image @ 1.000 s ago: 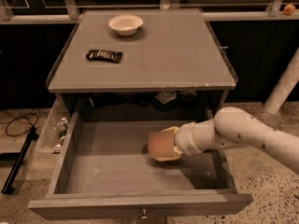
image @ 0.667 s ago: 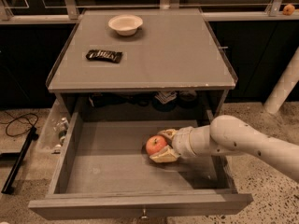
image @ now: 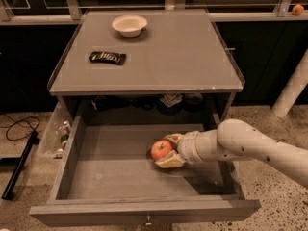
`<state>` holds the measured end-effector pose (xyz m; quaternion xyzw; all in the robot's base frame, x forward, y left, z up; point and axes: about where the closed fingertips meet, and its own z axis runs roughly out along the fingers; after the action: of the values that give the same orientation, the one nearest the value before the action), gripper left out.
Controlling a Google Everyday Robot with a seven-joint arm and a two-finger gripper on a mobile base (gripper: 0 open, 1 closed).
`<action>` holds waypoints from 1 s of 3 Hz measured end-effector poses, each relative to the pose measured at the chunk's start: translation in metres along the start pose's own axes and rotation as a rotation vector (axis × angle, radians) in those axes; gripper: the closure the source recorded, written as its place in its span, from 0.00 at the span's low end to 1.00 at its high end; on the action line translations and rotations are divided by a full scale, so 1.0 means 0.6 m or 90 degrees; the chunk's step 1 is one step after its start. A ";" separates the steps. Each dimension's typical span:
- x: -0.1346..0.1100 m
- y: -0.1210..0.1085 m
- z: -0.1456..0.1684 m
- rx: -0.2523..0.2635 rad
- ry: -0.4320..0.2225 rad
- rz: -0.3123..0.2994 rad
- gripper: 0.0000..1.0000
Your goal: Place apple into top drawer
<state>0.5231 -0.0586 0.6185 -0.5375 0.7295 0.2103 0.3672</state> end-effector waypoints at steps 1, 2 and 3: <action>0.000 0.000 0.000 0.000 0.000 0.000 0.57; 0.000 0.000 0.000 0.000 0.000 0.000 0.34; 0.000 0.000 0.000 0.000 0.000 0.000 0.11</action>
Offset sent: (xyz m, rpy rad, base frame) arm 0.0000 0.0000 0.0000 0.0000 0.0000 0.0000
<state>0.5231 -0.0585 0.6185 -0.5375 0.7294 0.2103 0.3671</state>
